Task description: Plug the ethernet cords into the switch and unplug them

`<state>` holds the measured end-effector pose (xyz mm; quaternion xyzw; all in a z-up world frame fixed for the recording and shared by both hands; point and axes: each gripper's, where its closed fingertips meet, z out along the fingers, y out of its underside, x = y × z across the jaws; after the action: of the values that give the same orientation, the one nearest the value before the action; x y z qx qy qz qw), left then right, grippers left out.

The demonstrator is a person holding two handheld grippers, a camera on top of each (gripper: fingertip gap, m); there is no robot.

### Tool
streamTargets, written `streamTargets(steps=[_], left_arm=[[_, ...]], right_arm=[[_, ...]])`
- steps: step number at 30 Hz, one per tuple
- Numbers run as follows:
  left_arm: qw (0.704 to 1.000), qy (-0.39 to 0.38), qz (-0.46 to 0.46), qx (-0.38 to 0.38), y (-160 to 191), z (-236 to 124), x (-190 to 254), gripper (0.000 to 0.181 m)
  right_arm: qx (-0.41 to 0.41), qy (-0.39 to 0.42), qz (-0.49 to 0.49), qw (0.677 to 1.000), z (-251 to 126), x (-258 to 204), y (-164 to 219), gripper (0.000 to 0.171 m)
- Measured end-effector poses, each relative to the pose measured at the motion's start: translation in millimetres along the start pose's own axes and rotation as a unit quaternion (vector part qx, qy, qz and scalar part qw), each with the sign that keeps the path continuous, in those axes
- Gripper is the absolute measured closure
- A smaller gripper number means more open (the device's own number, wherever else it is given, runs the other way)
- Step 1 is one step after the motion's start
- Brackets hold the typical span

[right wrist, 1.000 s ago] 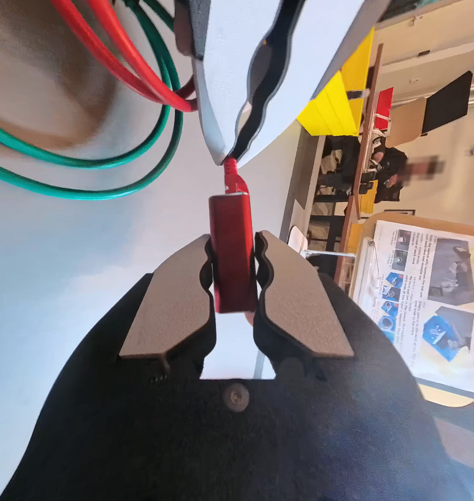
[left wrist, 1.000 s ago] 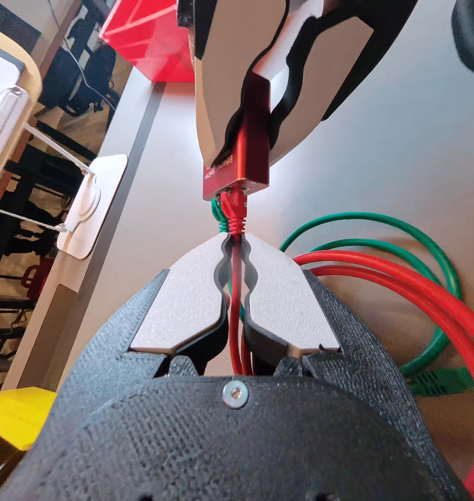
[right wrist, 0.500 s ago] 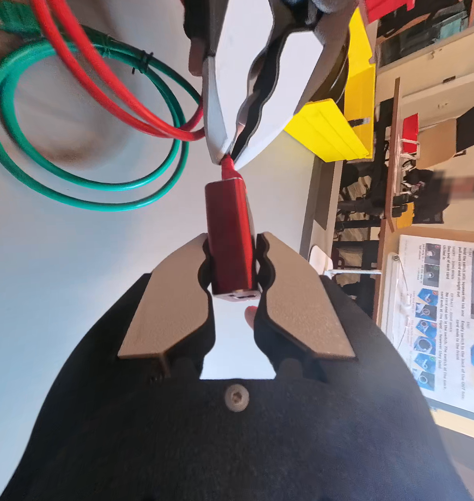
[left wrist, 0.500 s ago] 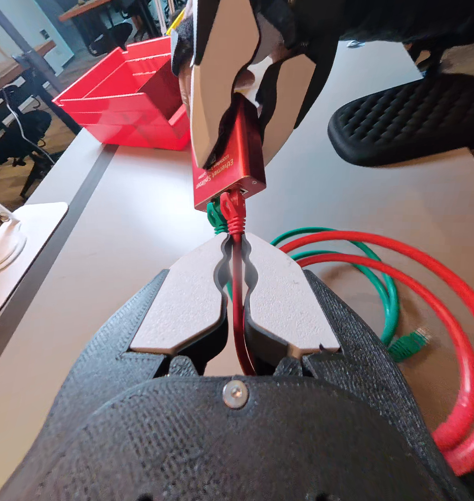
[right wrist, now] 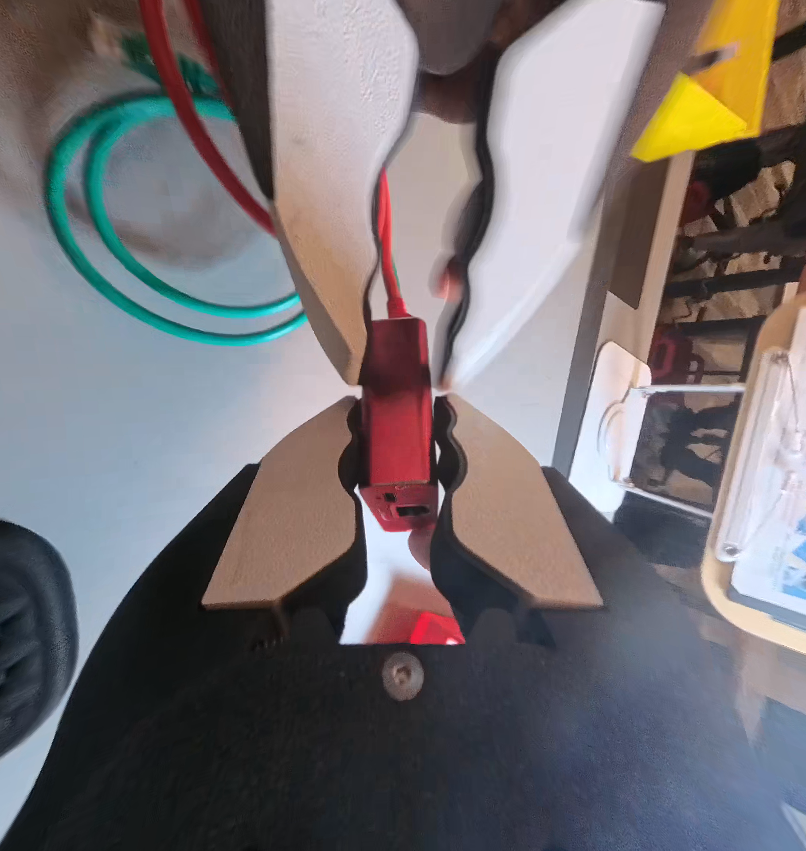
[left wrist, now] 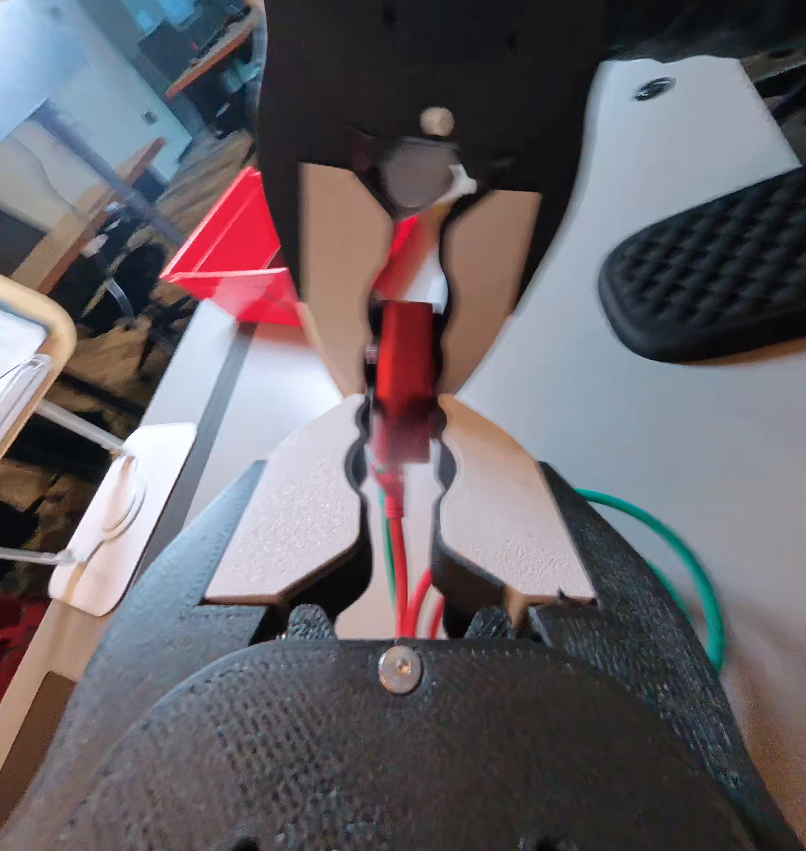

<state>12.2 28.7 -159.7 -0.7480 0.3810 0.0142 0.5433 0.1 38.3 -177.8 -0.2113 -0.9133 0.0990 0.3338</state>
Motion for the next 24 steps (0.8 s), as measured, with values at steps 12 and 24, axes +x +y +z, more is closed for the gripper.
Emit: streamTargets(steps=[12, 24], left_arm=[[0.976, 0.019, -0.088, 0.196, -45.2, -53.4, -33.6, 0.158], [0.898, 0.089, -0.148, 0.404, -73.7, -108.2, -69.5, 0.158]], right_arm=[[0.303, 0.001, 0.204, 0.931, -50.2, 43.9, -28.6, 0.114], [0.437, 0.011, 0.187, 0.879, -67.9, 88.6, -90.8, 0.133]])
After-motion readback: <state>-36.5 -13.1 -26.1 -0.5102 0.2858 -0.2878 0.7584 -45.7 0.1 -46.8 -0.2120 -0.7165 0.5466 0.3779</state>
